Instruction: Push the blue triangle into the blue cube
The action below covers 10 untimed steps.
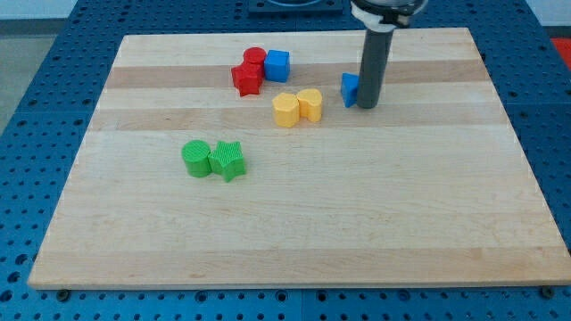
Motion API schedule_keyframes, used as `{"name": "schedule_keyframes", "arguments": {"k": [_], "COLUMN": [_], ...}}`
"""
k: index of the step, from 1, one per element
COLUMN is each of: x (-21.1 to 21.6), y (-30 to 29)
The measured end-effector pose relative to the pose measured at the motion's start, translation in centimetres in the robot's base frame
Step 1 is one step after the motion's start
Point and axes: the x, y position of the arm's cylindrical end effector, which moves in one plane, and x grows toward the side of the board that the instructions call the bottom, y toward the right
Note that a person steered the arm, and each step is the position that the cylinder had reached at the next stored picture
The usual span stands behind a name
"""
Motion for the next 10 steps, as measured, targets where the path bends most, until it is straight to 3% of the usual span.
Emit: {"name": "schedule_keyframes", "arguments": {"k": [2, 4, 8, 10], "x": [-3.7, -4.7, -5.7, -3.9], "y": [0.0, -0.8, -8.3, -3.3]}}
